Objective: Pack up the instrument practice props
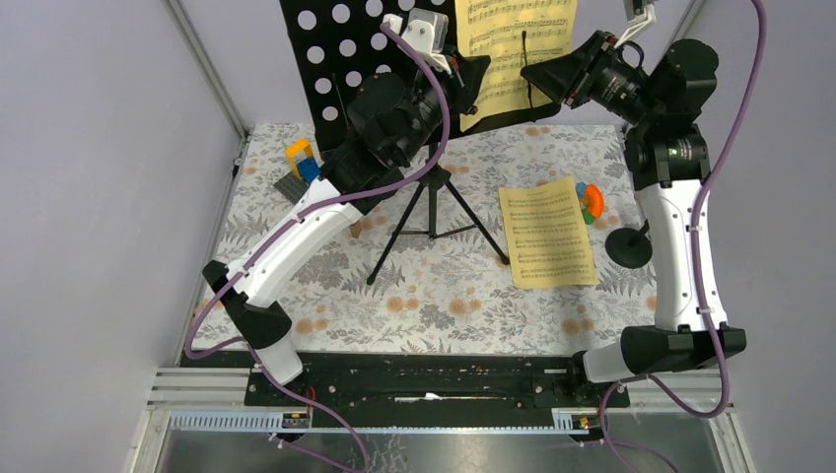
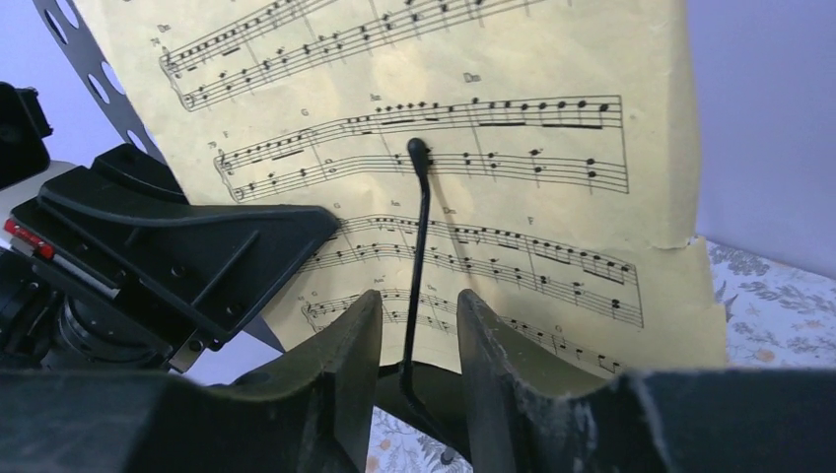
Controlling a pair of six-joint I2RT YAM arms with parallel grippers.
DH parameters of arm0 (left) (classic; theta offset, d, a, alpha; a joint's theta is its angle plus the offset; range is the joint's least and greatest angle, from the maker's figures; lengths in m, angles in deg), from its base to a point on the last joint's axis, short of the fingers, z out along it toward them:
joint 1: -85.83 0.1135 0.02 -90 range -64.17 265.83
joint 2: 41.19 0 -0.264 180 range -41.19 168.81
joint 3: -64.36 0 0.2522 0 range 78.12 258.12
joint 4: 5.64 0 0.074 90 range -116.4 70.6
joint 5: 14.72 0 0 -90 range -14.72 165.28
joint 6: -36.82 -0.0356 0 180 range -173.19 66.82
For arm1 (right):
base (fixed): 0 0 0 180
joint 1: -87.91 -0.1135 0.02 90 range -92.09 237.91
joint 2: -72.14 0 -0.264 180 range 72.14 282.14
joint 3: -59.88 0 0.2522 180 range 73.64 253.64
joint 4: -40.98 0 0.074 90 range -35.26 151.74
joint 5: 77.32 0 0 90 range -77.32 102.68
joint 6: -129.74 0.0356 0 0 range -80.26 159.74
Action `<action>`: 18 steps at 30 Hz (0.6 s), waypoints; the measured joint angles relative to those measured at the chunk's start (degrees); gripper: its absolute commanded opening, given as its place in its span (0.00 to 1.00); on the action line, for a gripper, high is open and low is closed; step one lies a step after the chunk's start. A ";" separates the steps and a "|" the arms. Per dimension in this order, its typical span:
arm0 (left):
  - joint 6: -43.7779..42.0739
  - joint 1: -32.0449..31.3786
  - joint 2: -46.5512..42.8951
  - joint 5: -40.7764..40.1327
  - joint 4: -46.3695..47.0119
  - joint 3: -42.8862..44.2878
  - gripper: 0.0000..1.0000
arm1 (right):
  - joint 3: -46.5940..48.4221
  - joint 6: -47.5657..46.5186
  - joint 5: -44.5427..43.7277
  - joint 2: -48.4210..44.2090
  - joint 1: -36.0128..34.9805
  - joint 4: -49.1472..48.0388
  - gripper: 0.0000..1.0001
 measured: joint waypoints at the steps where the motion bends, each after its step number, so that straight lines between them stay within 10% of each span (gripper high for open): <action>1: -0.02 0.00 0.00 -0.02 0.00 0.04 0.03 | 0.00 0.37 0.24 0.44 0.00 -0.31 0.42; 18: -0.44 0.00 -0.07 -0.50 0.11 -0.17 0.00 | -4.98 4.24 2.78 -0.44 0.00 -10.21 0.03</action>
